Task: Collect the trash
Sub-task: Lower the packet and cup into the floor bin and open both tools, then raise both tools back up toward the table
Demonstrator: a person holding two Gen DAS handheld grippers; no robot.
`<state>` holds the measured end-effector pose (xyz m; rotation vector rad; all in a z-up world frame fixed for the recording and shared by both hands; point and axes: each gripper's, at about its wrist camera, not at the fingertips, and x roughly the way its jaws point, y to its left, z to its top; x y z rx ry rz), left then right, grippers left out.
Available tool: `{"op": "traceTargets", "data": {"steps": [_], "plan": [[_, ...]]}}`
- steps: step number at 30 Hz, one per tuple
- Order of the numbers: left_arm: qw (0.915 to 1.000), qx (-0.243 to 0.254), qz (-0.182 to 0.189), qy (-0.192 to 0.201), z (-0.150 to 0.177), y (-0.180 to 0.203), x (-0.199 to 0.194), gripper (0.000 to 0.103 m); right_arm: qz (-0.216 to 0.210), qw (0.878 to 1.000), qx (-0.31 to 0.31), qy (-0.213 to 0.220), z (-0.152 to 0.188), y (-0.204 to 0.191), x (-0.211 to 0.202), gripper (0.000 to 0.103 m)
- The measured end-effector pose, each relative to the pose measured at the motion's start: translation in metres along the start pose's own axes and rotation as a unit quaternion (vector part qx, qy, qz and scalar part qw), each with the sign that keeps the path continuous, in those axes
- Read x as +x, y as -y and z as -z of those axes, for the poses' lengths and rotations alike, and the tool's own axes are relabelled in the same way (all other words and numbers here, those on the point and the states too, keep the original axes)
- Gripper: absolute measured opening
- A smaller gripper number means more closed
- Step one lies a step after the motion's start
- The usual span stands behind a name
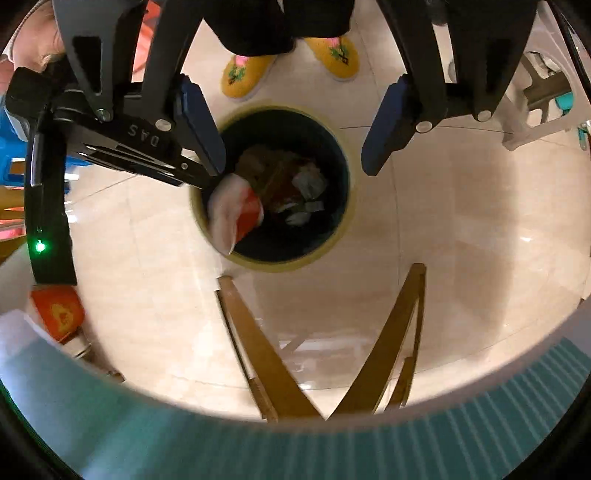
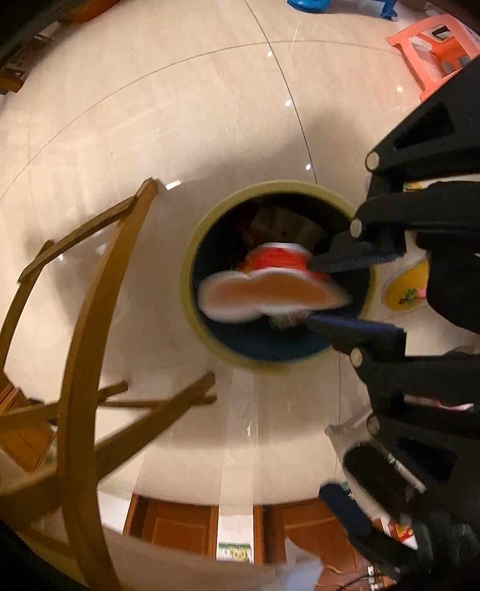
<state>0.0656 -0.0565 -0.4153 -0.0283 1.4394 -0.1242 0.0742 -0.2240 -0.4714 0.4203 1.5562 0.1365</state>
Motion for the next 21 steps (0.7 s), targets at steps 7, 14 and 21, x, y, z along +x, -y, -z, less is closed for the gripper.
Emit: {"op": "traceTargets", "data": {"steps": [7, 14, 21], "plan": [[0.9996, -0.012, -0.021, 0.016, 0.003, -0.011, -0.002, 0.087, 0.017, 1.000, -0.017, 0.002, -0.001, -0.003, 0.002, 0.046], [0.9986, -0.018, -0.032, 0.038, 0.008, -0.011, -0.022, 0.088, 0.025, 0.999, -0.033, -0.003, 0.002, -0.008, -0.008, 0.050], [0.9980, -0.029, -0.019, 0.053, 0.013, -0.012, -0.079, 0.088, 0.014, 0.999, -0.029, 0.014, 0.008, -0.022, -0.056, 0.054]]}}
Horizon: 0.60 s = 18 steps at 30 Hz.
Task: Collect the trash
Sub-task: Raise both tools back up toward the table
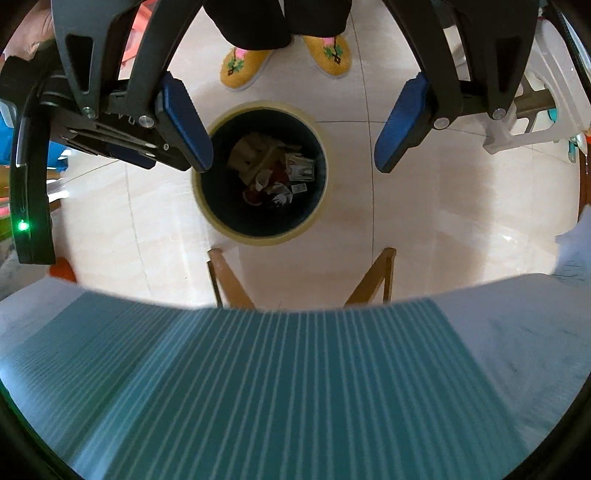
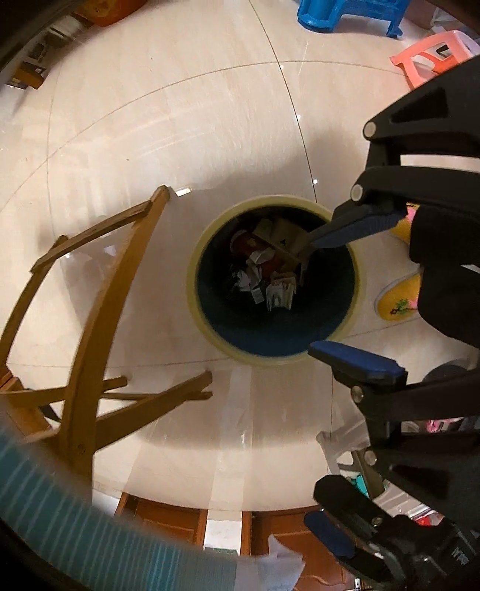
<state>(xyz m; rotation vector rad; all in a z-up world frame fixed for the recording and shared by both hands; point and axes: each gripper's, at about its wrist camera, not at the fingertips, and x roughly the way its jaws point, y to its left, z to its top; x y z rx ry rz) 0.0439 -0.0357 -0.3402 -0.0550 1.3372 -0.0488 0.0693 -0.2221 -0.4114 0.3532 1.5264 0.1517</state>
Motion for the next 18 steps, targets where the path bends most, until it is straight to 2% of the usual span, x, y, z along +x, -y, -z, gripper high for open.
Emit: {"op": "traceTargets", "data": {"steps": [5, 12, 18], "plan": [[0.9999, 0.001, 0.006, 0.012, -0.003, -0.004, -0.063, 0.088, -0.004, 1.000, -0.004, 0.006, 0.005, -0.010, -0.047, 0.054], [0.9988, -0.002, 0.007, 0.048, -0.010, -0.015, -0.167, 0.088, -0.029, 0.999, -0.037, 0.017, 0.023, -0.038, -0.143, 0.054], [0.9952, 0.002, -0.019, 0.096, -0.018, -0.018, -0.248, 0.088, -0.060, 0.994, -0.084, 0.047, 0.030, -0.072, -0.219, 0.054]]}}
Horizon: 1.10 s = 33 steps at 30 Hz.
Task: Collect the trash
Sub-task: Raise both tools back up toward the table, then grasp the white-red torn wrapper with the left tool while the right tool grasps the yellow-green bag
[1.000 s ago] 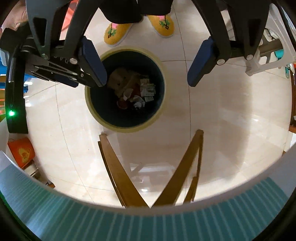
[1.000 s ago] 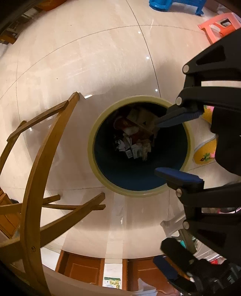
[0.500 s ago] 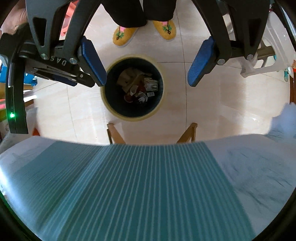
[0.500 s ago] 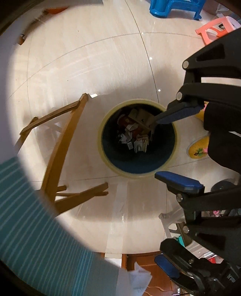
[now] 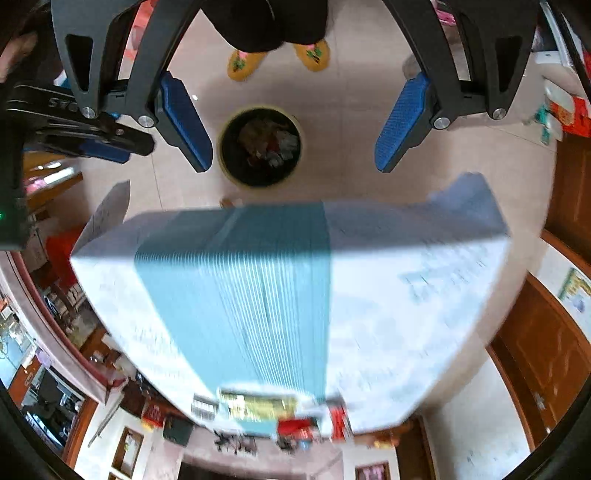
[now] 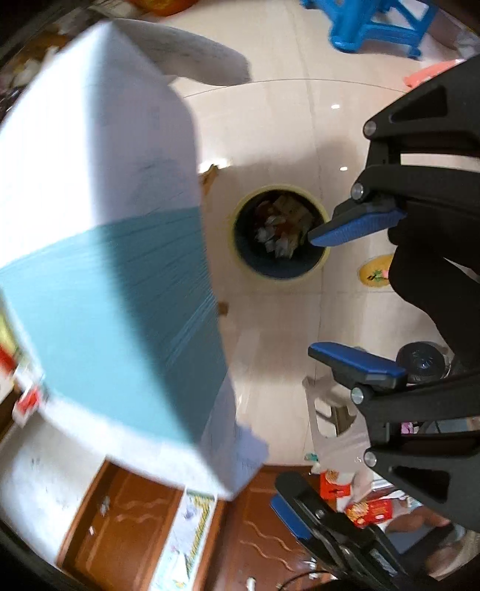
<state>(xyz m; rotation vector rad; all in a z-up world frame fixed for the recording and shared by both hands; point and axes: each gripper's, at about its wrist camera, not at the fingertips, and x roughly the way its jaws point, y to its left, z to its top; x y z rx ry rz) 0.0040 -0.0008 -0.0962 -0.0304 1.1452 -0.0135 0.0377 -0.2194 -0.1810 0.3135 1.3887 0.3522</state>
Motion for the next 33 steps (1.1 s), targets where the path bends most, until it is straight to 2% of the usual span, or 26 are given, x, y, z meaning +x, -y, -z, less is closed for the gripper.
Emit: {"op": "traceTargets", "data": {"steps": [5, 11, 16, 20, 25, 29, 33], "plan": [[0.9989, -0.014, -0.007, 0.045, -0.029, -0.004, -0.057, 0.088, -0.015, 0.997, -0.048, 0.050, -0.017, -0.027, -0.059, 0.054], [0.9924, -0.014, -0.018, 0.121, -0.072, 0.004, -0.125, 0.088, -0.028, 0.989, -0.091, 0.112, -0.042, -0.050, -0.121, 0.055], [0.9870, -0.022, -0.032, 0.156, -0.094, 0.007, -0.154, 0.088, -0.032, 0.981, -0.126, 0.144, -0.059, -0.063, -0.155, 0.055], [0.9848, -0.037, -0.048, 0.163, -0.109, 0.008, -0.162, 0.088, -0.034, 0.973, -0.152, 0.171, -0.074, -0.077, -0.174, 0.055], [0.9862, -0.048, -0.063, 0.145, -0.130, 0.000, -0.154, 0.088, -0.039, 0.966, -0.164, 0.194, -0.093, -0.085, -0.187, 0.056], [0.9877, -0.045, -0.063, 0.136, -0.147, -0.008, -0.140, 0.088, -0.040, 0.967, -0.159, 0.195, -0.114, -0.090, -0.186, 0.056], [0.9909, -0.037, -0.048, 0.120, -0.179, -0.026, -0.111, 0.088, -0.039, 0.972, -0.139, 0.184, -0.140, -0.092, -0.172, 0.057]]}}
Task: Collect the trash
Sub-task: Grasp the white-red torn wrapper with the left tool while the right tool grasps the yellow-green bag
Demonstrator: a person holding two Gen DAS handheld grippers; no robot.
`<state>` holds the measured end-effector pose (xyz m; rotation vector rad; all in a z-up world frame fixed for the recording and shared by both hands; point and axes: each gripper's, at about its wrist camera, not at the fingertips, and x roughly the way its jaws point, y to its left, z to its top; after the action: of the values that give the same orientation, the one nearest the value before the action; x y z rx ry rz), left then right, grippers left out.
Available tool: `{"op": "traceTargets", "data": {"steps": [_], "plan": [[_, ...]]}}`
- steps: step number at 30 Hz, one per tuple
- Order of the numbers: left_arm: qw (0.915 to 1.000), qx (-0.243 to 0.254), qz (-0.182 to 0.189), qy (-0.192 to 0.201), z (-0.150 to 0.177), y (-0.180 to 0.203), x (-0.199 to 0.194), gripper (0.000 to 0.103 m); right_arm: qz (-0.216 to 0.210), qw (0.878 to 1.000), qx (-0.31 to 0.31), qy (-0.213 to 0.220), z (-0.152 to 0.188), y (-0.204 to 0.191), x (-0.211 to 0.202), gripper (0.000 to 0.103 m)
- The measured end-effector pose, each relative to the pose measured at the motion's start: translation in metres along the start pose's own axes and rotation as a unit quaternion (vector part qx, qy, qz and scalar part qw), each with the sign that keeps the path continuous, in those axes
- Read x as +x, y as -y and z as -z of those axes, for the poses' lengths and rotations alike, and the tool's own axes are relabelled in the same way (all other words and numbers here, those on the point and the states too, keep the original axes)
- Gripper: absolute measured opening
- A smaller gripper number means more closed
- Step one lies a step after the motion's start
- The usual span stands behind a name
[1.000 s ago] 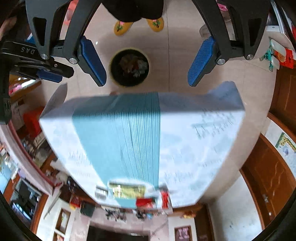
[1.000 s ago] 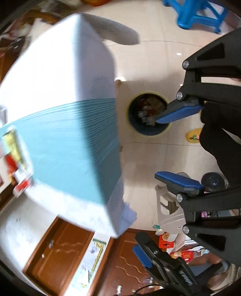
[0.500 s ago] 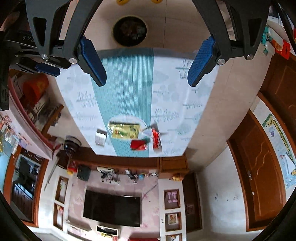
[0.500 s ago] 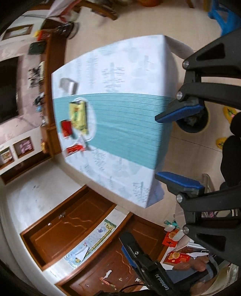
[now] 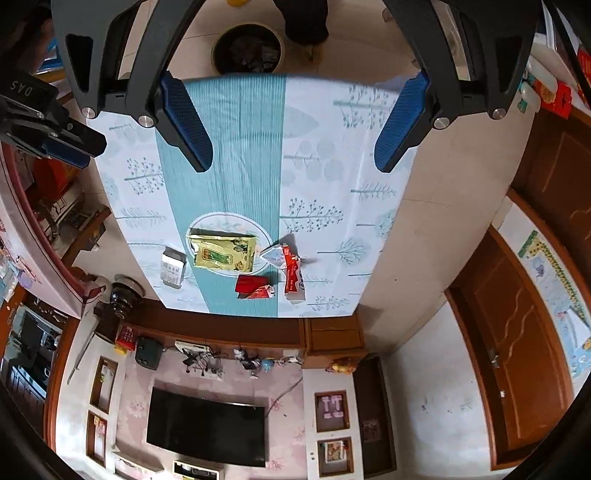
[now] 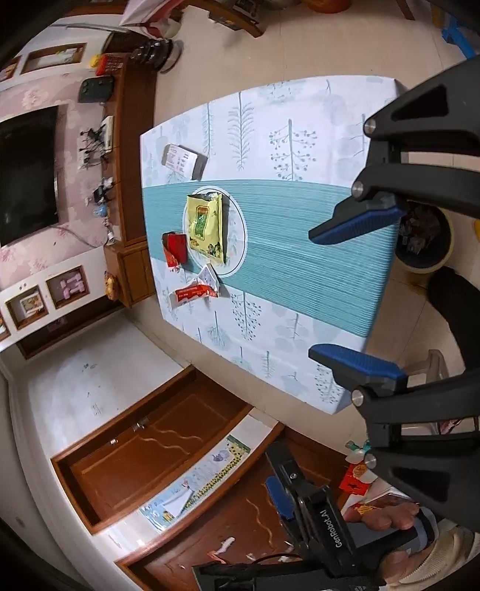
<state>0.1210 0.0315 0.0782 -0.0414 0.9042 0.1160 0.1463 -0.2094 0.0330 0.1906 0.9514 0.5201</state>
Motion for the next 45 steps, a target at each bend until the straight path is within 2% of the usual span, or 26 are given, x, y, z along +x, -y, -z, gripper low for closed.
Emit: {"op": "traceTargets", "data": {"steps": [6, 10, 16, 21, 25, 26, 27, 30, 34, 39, 40, 41, 42, 44, 45], "plan": [[0.9984, 0.028, 0.044, -0.022, -0.057, -0.023, 0.083, 0.088, 0.018, 0.998, 0.061, -0.029, -0.036, 0.022, 0.061, 0.058], [0.9961, 0.043, 0.064, -0.042, -0.100, -0.036, 0.154, 0.088, 0.040, 0.990, 0.126, -0.056, -0.066, 0.042, 0.120, 0.059], [0.9876, 0.064, 0.108, -0.094, -0.150, -0.050, 0.280, 0.088, 0.072, 0.963, 0.249, -0.076, -0.107, 0.080, 0.214, 0.068], [0.9824, 0.074, 0.124, -0.118, -0.168, -0.055, 0.354, 0.088, 0.105, 0.930, 0.342, -0.082, -0.122, 0.111, 0.272, 0.068], [0.9786, 0.078, 0.144, -0.125, -0.179, -0.051, 0.392, 0.088, 0.129, 0.910, 0.385, -0.084, -0.130, 0.121, 0.300, 0.068], [0.9778, 0.079, 0.147, -0.127, -0.180, -0.051, 0.396, 0.088, 0.135, 0.905, 0.393, -0.085, -0.131, 0.122, 0.305, 0.070], [0.9763, 0.080, 0.155, -0.129, -0.182, -0.049, 0.403, 0.088, 0.144, 0.903, 0.398, -0.078, -0.134, 0.122, 0.308, 0.076], [0.9743, 0.086, 0.164, -0.129, -0.186, -0.043, 0.414, 0.088, 0.165, 0.898, 0.403, -0.069, -0.145, 0.121, 0.317, 0.081], [0.9722, 0.092, 0.172, -0.130, -0.187, -0.037, 0.426, 0.088, 0.211, 0.884, 0.412, -0.061, -0.156, 0.121, 0.328, 0.087], [0.9700, 0.093, 0.182, -0.133, -0.187, -0.034, 0.435, 0.087, 0.271, 0.879, 0.384, -0.077, -0.169, 0.114, 0.343, 0.087], [0.9697, 0.093, 0.183, -0.132, -0.186, -0.033, 0.437, 0.082, 0.279, 0.878, 0.382, -0.077, -0.168, 0.112, 0.345, 0.087], [0.9692, 0.094, 0.184, -0.134, -0.186, -0.032, 0.438, 0.071, 0.285, 0.877, 0.380, -0.074, -0.169, 0.113, 0.347, 0.085], [0.9680, 0.095, 0.186, -0.139, -0.186, -0.030, 0.440, 0.064, 0.291, 0.877, 0.375, -0.069, -0.169, 0.111, 0.347, 0.078], [0.9664, 0.095, 0.187, -0.148, -0.185, -0.027, 0.443, 0.034, 0.297, 0.882, 0.362, -0.054, -0.169, 0.107, 0.345, 0.060], [0.9659, 0.094, 0.186, -0.153, -0.185, -0.026, 0.445, 0.034, 0.288, 0.887, 0.357, -0.045, -0.169, 0.106, 0.344, 0.043]]}}
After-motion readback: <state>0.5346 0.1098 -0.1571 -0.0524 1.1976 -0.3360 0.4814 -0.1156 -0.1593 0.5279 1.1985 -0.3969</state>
